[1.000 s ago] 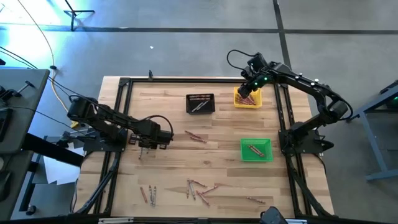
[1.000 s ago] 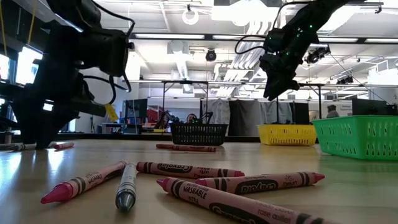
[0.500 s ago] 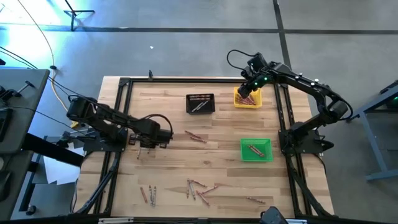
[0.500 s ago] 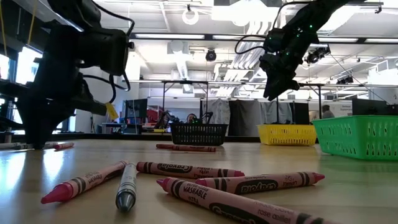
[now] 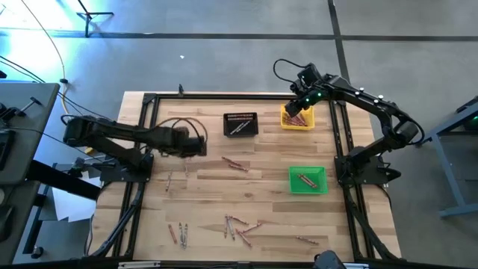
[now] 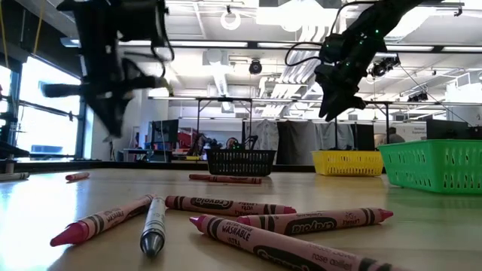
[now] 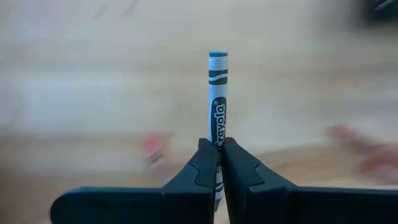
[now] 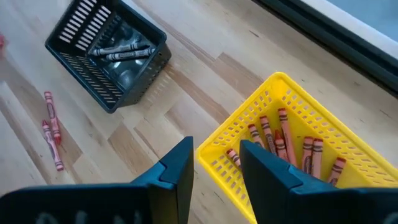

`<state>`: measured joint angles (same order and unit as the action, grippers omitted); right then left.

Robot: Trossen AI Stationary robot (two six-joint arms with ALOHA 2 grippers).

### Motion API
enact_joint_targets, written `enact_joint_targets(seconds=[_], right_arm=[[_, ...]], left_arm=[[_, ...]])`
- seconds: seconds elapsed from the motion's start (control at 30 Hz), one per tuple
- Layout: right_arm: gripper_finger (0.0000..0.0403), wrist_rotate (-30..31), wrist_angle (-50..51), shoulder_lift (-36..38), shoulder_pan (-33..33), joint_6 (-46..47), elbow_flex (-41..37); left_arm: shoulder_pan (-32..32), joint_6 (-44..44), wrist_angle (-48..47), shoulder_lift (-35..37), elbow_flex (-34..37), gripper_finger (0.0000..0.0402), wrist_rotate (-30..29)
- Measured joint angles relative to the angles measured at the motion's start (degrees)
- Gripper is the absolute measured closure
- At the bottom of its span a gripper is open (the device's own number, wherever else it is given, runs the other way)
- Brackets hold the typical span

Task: Sort crayons
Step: Put the gray crayon into the black basket, then put the pink crayon into the green basket

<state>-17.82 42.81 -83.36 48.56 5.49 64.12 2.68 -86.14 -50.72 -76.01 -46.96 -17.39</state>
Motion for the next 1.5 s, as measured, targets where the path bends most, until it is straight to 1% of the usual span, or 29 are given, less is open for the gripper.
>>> enact_joint_targets(seconds=[0.07, 0.13, 0.23, 0.33, 0.4, 0.5, 0.57, 0.77, 0.87, 0.97, 1.07, 1.2, 1.37, 1.5], right_arm=[[0.0286, -1.0, -0.2, 0.8, 0.0, 0.1, 0.0], [0.0286, -2.5, -0.5, 1.5, 0.0, 0.1, 0.0], [0.0286, -2.6, -1.7, 2.6, 0.0, 1.6, 0.0], [0.0286, -2.5, -2.4, 3.5, 0.0, 2.6, 0.0], [0.0286, -2.3, -2.9, 4.2, 0.0, 3.5, 0.0], [0.0286, -2.3, -4.1, 5.0, 0.0, 5.1, 0.0], [0.0286, -2.3, -4.9, 5.3, -0.3, 6.4, 0.0], [0.0286, -2.3, -8.1, 5.5, -2.0, 9.0, 0.0], [0.0286, -2.3, -8.6, 5.5, -3.2, 9.5, 0.0], [0.0286, -2.3, -8.5, 5.5, -4.0, 9.5, 0.0], [0.0286, -2.3, -8.5, 5.5, -4.1, 9.5, 0.0], [0.0286, -2.3, -8.5, 5.5, -4.1, 9.0, 0.0], [0.0286, -2.3, -8.4, 5.5, -4.1, 7.2, 0.0], [0.0286, -2.3, -8.4, 5.5, -4.1, 6.9, 0.0]], left_arm=[[1.6, 2.9, 6.2, 0.8, -0.7, 0.0401, -3.3], [4.0, 7.6, 13.8, 1.1, -0.8, 0.0401, -5.8], [8.7, 16.1, 27.0, -0.4, -0.8, 0.0401, -6.1], [13.8, 24.2, 39.4, -2.9, -0.8, 0.0401, -4.7], [17.1, 28.7, 47.3, -5.1, -0.9, 0.0401, -2.1], [21.0, 33.6, 55.7, -8.9, -0.9, 0.0401, 2.9], [22.6, 35.0, 58.9, -11.4, -0.9, 0.0401, 4.9], [23.7, 42.5, 58.9, -18.3, -4.6, 0.0401, 8.5], [23.6, 46.2, 58.9, -20.3, -6.9, 0.0401, 11.7], [23.5, 51.0, 58.3, -20.9, -8.8, 0.0395, 13.8], [23.5, 56.7, 57.6, -20.9, -10.2, 0.0383, 14.2], [23.5, 61.1, 54.6, -20.4, -11.8, 0.0363, 14.7], [23.5, 62.7, 49.1, -20.4, -13.6, 0.0334, 17.9], [23.5, 58.6, 44.0, -20.3, -15.4, 0.0322, 18.7]])
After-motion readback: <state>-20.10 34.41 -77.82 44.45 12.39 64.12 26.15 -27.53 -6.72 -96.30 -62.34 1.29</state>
